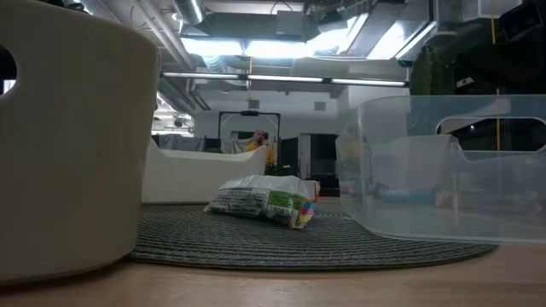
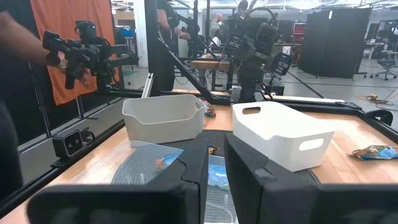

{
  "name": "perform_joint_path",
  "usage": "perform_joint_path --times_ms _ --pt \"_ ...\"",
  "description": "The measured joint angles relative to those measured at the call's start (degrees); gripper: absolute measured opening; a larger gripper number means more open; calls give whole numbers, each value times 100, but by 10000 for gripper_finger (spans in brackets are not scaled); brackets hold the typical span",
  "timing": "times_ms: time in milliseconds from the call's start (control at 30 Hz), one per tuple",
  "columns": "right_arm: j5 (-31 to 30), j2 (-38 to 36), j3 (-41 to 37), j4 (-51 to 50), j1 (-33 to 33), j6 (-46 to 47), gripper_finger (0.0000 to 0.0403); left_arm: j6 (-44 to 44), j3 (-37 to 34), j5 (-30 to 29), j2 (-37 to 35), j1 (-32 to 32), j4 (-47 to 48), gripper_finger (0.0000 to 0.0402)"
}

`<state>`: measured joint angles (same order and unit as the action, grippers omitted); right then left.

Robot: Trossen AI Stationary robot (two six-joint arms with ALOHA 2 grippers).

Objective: Pick and place Granola Bars by type

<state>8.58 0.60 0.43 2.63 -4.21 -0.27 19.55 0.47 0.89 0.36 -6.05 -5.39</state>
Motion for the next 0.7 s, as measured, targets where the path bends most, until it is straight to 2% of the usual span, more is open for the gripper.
perform_joint_path --times_ms 167,267,367,700 --pt "0 2 -2 0 2 0 57 -1688 2 -495 2 -4 2 198" --pt "0 1 -1 0 1 -6 57 -2271 1 -665 2 -4 2 198" --pt "-2 0 0 0 0 -2 57 -2349 0 -681 0 -4 -65 198" --pt "-10 2 -2 0 1 -42 57 -1578 0 -683 2 -4 -59 198"
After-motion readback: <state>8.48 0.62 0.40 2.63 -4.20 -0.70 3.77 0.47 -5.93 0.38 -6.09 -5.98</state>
